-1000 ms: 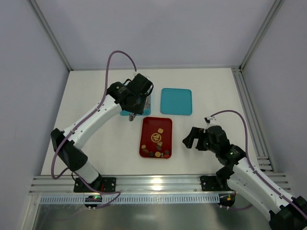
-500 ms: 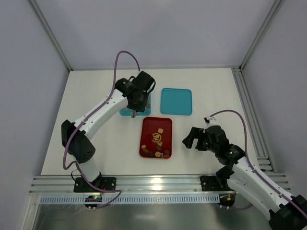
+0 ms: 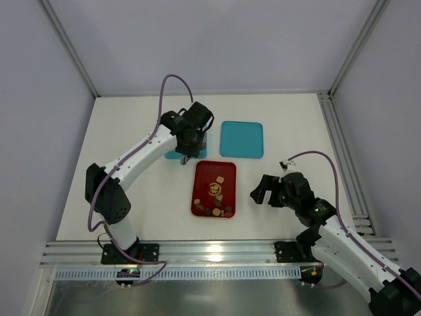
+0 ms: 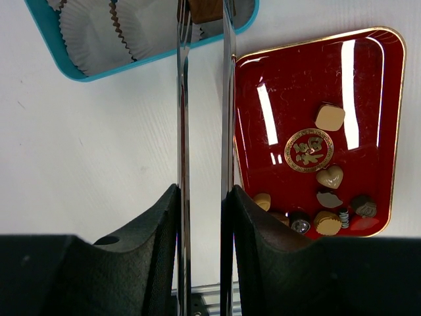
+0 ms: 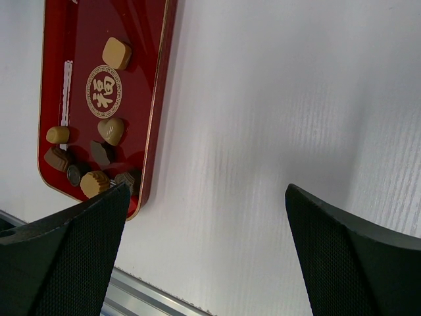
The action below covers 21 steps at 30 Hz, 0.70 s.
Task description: Pack the chocolate
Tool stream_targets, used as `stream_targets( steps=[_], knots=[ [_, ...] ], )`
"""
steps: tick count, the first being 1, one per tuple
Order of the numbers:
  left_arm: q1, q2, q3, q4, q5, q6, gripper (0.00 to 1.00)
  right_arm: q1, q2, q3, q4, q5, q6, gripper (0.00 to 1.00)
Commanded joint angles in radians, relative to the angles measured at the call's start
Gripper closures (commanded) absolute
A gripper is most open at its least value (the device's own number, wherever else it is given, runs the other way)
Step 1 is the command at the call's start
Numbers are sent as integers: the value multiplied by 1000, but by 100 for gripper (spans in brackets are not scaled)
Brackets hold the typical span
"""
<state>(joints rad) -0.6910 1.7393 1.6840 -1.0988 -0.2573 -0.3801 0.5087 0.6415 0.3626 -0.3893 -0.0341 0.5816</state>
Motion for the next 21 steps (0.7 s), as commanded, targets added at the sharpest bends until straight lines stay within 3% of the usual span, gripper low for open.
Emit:
stream_targets(
  steps=[1, 21],
  knots=[
    [5, -12, -1, 36, 3, 12, 66, 4, 0, -2, 30, -7, 0, 0],
    [5, -9, -33, 51, 10, 12, 61, 4, 0, -4, 33, -7, 0, 0]
  ],
)
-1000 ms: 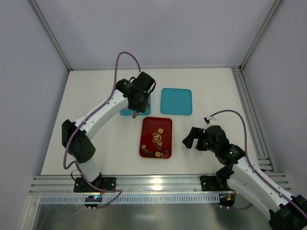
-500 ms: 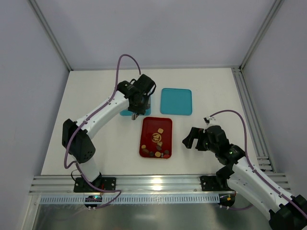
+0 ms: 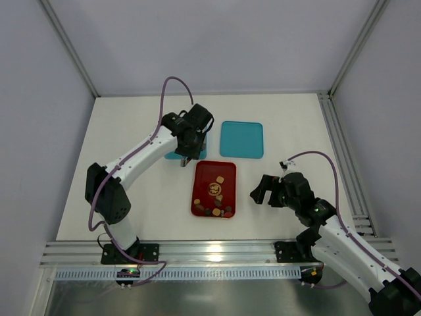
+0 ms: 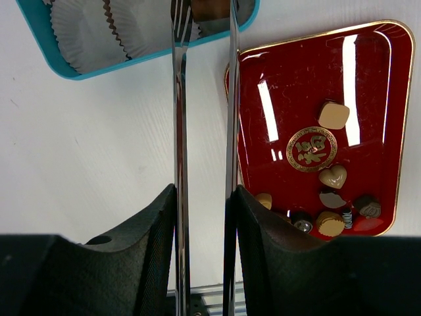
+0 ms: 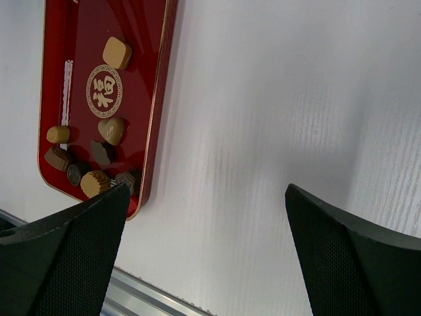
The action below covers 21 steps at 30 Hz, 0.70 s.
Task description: Pack the chocolate
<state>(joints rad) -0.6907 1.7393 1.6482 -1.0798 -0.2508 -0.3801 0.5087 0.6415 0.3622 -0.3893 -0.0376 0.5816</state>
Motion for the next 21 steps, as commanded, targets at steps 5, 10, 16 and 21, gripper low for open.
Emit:
stream_targets(
  steps=[5, 10, 16, 21],
  knots=[
    [5, -9, 1, 31, -4, 12, 60, 4, -2, -3, 33, -4, 0, 0],
    [7, -12, 7, 27, -13, 15, 58, 4, -2, -3, 32, -4, 0, 0],
    [10, -26, 22, 20, -19, 17, 57, 4, -2, -2, 30, -5, -2, 0],
    [17, -46, 67, -2, -24, 20, 57, 4, 0, -2, 30, -5, 0, 0]
  ],
)
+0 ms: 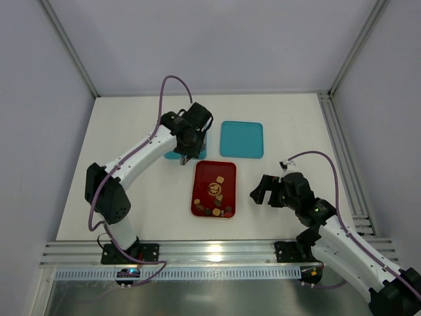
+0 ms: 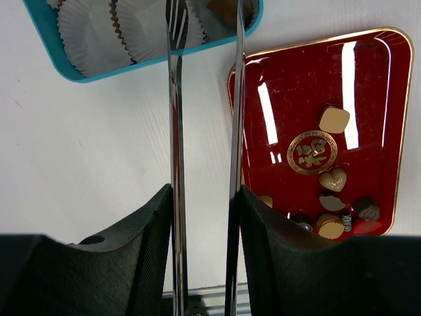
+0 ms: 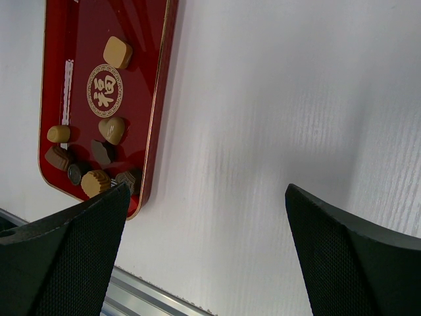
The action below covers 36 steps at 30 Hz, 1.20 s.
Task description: Pack the chocolate
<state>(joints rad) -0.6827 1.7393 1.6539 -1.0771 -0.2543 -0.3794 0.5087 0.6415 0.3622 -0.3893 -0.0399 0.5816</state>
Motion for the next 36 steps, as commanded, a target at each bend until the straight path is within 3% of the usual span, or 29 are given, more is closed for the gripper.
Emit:
stream_targets(
  steps=[1, 10, 20, 29, 36],
  knots=[
    [14, -49, 67, -6, -20, 19, 57, 4, 1, -2, 32, -3, 0, 0],
    [70, -116, 109, -30, -46, 14, 57, 4, 3, 3, 33, -8, -5, 0],
    [388, -181, 15, 67, -14, 13, 55, 4, 17, 12, 52, -29, -22, 0],
    [616, -23, -29, 244, 65, -6, 55, 4, -9, 41, 24, -67, -26, 0],
    [660, 134, 6, 295, 56, -12, 55, 2, -40, 44, 0, -74, -28, 0]
  ],
)
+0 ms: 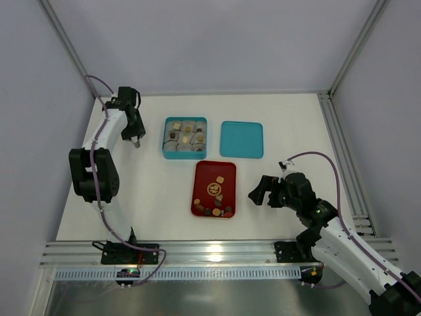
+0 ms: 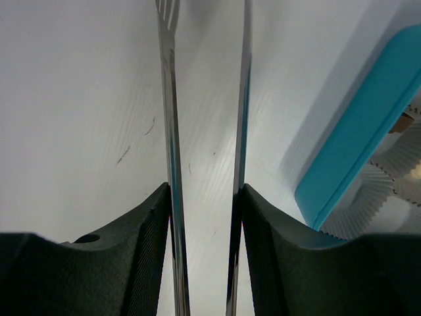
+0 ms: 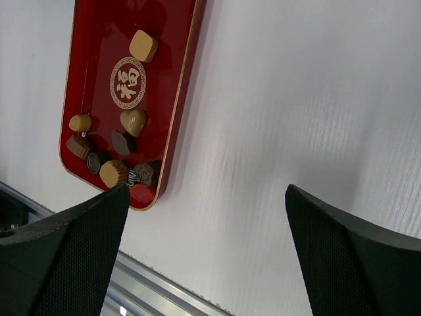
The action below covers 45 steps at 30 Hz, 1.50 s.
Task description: Pack the chocolate
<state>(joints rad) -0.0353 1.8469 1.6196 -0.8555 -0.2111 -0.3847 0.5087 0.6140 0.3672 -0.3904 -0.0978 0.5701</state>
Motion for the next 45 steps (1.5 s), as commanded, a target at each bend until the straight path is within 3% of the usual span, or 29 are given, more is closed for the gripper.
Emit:
stream_targets(
  steps=[1, 10, 19, 24, 29, 35, 41, 45],
  knots=[
    [12, 37, 37, 79, 12, -8, 55, 4, -13, 42, -2, -22, -16, 0],
    [26, 120, -44, 165, -1, 4, 52, 2, -13, 61, -13, -31, -33, 0],
    [32, 195, -87, 176, -13, 10, 36, 4, -31, 62, -11, -28, -19, 0],
    [32, 204, -102, 182, -13, 15, 33, 4, -25, 62, -16, -33, -21, 0],
    [32, 215, -115, 185, -1, 17, 21, 4, -33, 64, -27, -23, -19, 0],
    [31, 183, -113, 167, -1, 15, 10, 4, -27, 87, -44, -14, -19, 0],
    [72, 117, -90, 107, -11, 0, 8, 4, -4, 131, -65, 12, -18, 0],
    [74, -6, -40, 47, -19, 1, 7, 2, 58, 212, -59, 29, -9, 0]
  ],
)
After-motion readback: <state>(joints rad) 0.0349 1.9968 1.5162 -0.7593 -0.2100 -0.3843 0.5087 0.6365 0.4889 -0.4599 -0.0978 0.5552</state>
